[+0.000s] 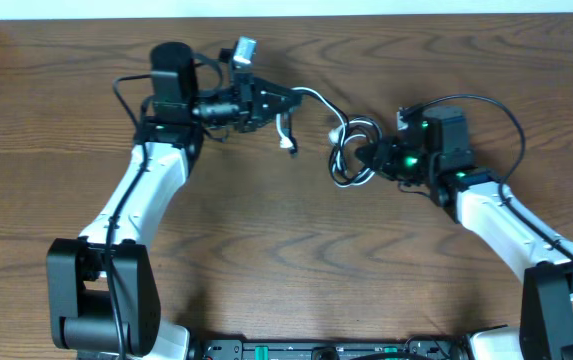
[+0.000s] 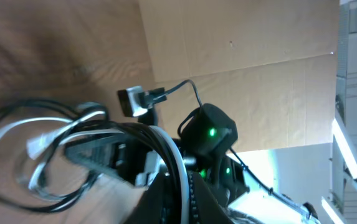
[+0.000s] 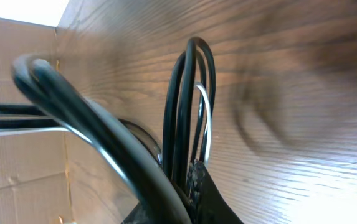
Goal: Untangle cables
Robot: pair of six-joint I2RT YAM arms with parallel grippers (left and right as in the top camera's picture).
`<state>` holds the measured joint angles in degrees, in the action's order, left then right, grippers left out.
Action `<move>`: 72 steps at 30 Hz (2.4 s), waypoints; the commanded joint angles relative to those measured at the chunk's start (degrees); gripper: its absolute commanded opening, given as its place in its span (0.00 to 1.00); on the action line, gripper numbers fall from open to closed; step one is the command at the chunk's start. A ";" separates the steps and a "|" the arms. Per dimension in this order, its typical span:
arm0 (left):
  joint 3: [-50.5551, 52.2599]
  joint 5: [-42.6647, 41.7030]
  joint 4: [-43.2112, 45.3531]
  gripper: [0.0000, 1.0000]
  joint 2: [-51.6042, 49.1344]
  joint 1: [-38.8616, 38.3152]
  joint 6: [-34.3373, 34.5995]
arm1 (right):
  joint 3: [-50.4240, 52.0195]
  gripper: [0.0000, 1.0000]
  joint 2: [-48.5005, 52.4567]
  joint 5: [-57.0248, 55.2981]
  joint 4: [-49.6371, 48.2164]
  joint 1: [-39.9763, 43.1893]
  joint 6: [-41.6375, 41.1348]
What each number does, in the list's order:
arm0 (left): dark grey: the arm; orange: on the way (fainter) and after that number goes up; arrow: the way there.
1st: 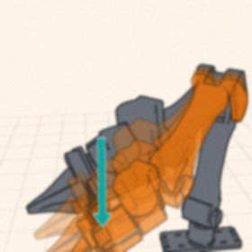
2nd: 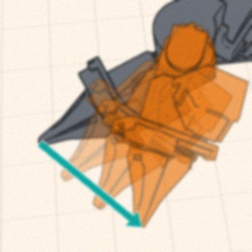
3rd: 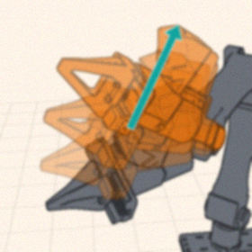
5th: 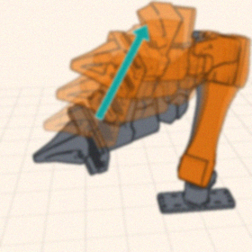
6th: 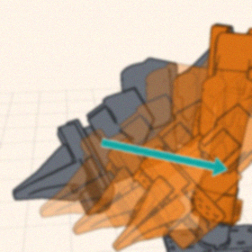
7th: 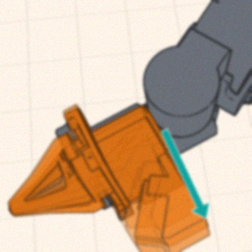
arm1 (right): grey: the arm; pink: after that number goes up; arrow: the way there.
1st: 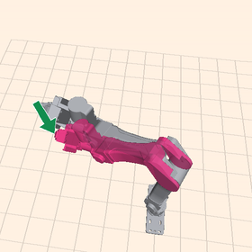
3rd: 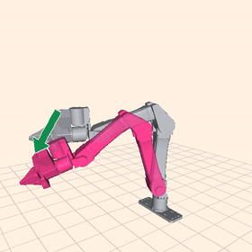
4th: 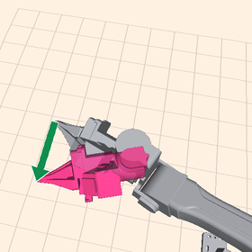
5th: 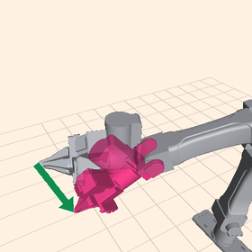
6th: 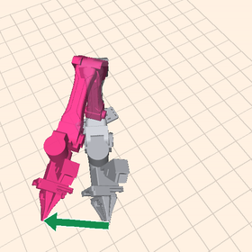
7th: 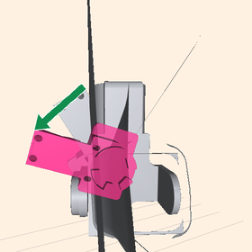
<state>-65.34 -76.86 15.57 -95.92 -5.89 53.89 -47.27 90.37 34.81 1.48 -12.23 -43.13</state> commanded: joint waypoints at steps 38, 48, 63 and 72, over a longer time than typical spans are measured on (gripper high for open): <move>5.77 0.87 -4.04 0.07 0.44 9.68 -20.92 | -0.74 0.43 0.26 -16.04 23.82 21.16 24.41; 5.77 6.49 -17.73 0.07 0.44 9.68 -29.29 | -0.74 0.52 0.26 -1.81 21.94 19.52 26.51; 5.77 61.31 -49.40 0.08 0.44 9.68 -32.41 | -0.74 0.52 0.28 -7.45 15.85 6.75 15.72; 5.75 65.46 -53.37 0.39 0.46 9.68 -36.44 | -0.74 0.54 0.28 -8.81 15.82 6.78 15.74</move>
<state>-59.44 -14.74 -37.28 -95.90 3.66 20.49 -47.35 90.39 26.96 17.30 -5.21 -26.68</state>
